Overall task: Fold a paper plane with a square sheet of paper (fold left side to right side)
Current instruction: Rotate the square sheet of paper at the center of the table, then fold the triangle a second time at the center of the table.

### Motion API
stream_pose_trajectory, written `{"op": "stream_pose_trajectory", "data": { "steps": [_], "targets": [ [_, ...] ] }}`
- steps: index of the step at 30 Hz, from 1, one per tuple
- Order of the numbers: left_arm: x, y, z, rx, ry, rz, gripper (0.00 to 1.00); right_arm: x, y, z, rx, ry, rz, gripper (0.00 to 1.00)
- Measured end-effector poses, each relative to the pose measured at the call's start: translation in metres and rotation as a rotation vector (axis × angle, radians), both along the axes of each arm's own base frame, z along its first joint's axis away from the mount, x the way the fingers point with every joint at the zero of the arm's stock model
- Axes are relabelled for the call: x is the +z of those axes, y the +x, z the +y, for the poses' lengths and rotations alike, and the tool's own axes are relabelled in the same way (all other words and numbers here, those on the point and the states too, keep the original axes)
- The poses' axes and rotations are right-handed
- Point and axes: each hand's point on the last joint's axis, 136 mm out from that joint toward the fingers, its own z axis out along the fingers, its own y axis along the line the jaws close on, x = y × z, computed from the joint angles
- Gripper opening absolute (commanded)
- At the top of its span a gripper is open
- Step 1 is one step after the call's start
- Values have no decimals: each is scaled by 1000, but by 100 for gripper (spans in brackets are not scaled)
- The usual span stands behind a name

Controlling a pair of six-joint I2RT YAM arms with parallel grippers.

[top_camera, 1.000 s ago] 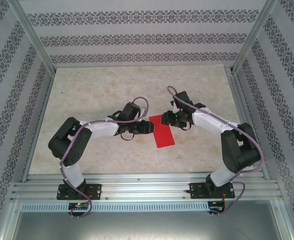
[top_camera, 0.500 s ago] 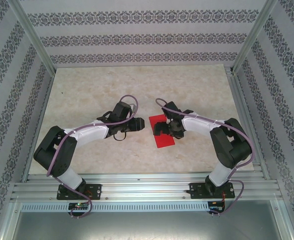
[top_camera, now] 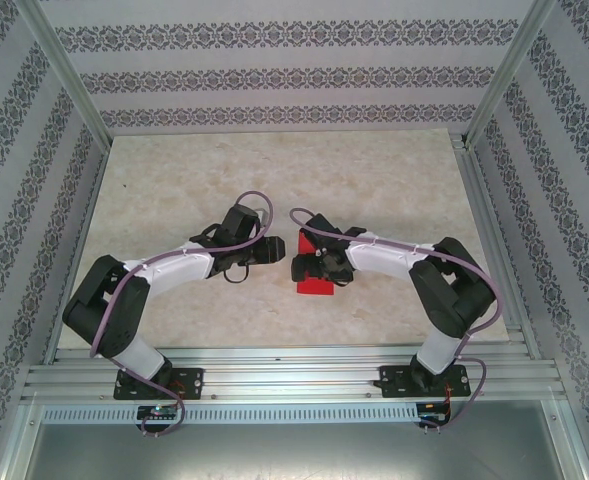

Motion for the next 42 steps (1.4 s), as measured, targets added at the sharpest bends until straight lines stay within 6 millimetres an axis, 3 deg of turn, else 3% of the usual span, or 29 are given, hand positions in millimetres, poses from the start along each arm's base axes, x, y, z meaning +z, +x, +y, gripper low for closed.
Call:
{"op": "stream_pose_trajectory", "data": {
  "steps": [7,11,14,20,27,37,42],
  "targets": [
    [-4,-7,0,-25,-23,30,52,13,2,2,-4,46,5,97],
    [-1,-13,-17,-95,-103,53,47,37,25,-16,-58,104,-48,92],
    [-9,-21,-30,-142,-148,85,45,42,45,-32,-96,104,-72,88],
    [-26,-48,-49,-207,-178,170,46,36,84,-48,-113,88,-98,87],
    [-31,-55,-51,-201,-179,202,50,18,119,-39,-80,88,-96,85],
    [-48,-68,-58,-224,-163,258,50,7,123,-31,-68,103,-70,78],
    [-48,-64,-64,-225,-167,262,48,8,124,-29,-65,114,-70,77]
  ]
}}
